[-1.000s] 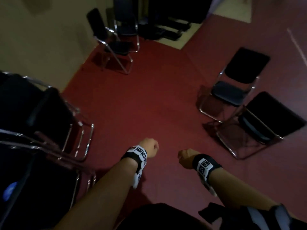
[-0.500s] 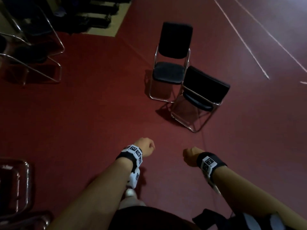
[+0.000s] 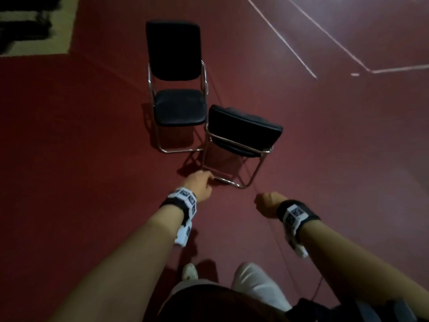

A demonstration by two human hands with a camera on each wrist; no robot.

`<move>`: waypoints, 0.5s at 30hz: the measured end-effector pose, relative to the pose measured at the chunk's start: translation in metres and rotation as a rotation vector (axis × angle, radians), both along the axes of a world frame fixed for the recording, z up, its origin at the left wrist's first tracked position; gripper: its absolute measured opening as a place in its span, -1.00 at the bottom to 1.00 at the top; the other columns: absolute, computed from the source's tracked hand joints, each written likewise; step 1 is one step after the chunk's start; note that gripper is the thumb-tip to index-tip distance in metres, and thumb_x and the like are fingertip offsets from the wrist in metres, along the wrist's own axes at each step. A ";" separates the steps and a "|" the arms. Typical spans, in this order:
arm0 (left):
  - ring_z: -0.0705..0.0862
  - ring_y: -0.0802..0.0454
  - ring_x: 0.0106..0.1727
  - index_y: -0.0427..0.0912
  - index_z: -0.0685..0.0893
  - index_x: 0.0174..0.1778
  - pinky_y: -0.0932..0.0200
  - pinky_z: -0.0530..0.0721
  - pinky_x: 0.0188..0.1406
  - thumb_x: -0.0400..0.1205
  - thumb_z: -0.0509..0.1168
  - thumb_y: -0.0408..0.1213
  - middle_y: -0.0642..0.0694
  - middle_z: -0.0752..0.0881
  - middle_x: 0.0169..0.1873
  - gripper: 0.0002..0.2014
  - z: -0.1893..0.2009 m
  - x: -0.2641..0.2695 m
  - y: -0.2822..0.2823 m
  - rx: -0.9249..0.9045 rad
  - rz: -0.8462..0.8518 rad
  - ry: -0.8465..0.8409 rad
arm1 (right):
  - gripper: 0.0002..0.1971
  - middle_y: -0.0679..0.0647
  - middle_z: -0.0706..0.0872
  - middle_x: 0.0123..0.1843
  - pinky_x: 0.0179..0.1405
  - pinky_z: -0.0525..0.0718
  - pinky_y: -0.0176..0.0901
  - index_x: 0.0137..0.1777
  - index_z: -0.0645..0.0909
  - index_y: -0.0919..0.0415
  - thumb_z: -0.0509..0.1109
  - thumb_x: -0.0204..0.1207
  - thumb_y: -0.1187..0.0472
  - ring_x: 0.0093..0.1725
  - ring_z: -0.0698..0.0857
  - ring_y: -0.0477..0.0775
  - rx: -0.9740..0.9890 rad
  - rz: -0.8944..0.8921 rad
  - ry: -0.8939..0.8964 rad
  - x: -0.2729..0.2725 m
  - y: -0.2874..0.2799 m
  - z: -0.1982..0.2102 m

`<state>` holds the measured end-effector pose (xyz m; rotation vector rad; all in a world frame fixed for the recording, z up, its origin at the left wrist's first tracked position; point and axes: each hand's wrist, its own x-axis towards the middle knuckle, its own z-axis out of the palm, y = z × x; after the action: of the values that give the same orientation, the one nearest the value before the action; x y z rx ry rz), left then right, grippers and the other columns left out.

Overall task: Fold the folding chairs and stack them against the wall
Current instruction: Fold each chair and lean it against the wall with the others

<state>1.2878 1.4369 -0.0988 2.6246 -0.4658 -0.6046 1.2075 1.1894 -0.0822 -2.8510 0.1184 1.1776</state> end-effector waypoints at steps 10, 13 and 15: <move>0.43 -0.20 0.38 -0.03 0.42 0.57 -0.18 0.61 0.34 0.52 0.33 -0.29 -0.12 0.39 0.45 -0.37 0.001 0.231 -0.093 0.118 -0.083 -0.206 | -0.62 0.21 0.73 0.29 0.19 0.69 0.01 0.37 0.61 0.13 0.25 0.59 0.09 0.24 0.71 0.29 0.189 -0.047 -0.082 0.212 -0.062 -0.036; 0.38 -0.25 0.47 0.00 0.27 0.67 -0.19 0.57 0.38 0.48 0.38 -0.27 -0.15 0.29 0.55 -0.21 0.003 0.278 -0.114 0.162 -0.053 -0.205 | -0.51 0.20 0.60 0.36 0.19 0.65 0.12 0.42 0.53 0.08 0.37 0.47 0.05 0.27 0.61 0.34 0.108 0.034 -0.363 0.273 -0.085 -0.043; 0.36 -0.29 0.48 0.02 0.17 0.70 -0.18 0.48 0.44 0.48 0.40 -0.22 -0.19 0.28 0.54 -0.15 -0.010 0.289 -0.119 0.174 0.160 -0.110 | -0.29 0.21 0.43 0.40 0.27 0.50 0.27 0.56 0.38 0.04 0.46 0.37 0.07 0.33 0.46 0.34 -0.053 0.169 -0.501 0.298 -0.086 -0.044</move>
<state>1.5764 1.3176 -0.1087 2.8368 -0.2416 -0.4695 1.5053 1.1032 -0.1262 -3.1482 -0.1165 0.4483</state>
